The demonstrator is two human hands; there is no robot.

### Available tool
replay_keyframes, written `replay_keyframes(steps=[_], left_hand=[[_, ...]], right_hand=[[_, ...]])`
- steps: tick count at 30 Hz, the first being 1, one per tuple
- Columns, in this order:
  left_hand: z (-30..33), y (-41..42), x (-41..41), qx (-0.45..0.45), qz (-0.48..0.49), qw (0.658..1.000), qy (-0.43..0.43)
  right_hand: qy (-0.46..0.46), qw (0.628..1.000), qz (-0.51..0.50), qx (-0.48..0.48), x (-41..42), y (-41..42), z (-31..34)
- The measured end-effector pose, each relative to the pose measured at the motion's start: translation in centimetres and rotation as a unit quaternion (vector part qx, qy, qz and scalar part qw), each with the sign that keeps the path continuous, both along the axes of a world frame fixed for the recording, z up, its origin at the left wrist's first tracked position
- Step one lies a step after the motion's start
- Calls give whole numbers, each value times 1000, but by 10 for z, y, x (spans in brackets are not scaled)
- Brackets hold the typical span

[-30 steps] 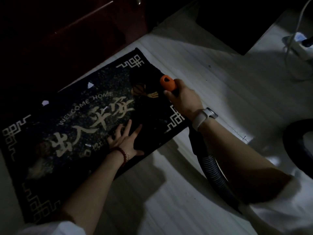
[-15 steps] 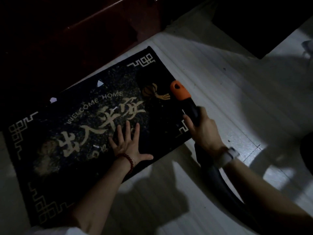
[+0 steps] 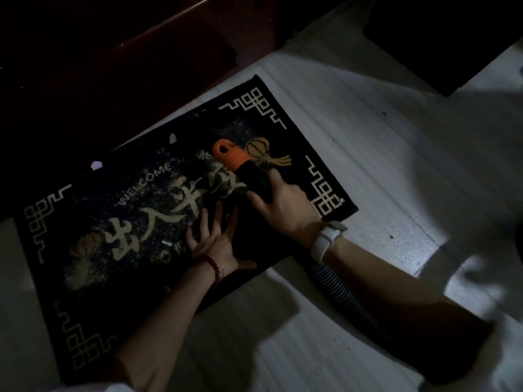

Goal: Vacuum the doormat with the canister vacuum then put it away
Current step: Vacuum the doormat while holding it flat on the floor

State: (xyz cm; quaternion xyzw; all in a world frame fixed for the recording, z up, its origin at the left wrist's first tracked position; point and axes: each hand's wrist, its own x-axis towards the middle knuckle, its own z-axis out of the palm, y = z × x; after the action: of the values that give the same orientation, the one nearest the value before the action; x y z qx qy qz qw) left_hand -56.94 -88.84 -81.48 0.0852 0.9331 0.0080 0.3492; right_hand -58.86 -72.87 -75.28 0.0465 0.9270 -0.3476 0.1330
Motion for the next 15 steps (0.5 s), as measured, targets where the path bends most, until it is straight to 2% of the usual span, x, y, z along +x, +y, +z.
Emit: replay_keyframes(steps=[6, 10, 15], left_hand=[[-2, -5, 2, 29, 2, 1000, 12], [-1, -4, 3, 13, -4, 1000, 17], [8, -14, -9, 2, -53, 998, -19]], right_hand=[[9, 981, -192, -18, -38, 71, 11], [18, 990, -138, -3, -39, 29, 7], [15, 999, 23, 24, -21, -21, 7]])
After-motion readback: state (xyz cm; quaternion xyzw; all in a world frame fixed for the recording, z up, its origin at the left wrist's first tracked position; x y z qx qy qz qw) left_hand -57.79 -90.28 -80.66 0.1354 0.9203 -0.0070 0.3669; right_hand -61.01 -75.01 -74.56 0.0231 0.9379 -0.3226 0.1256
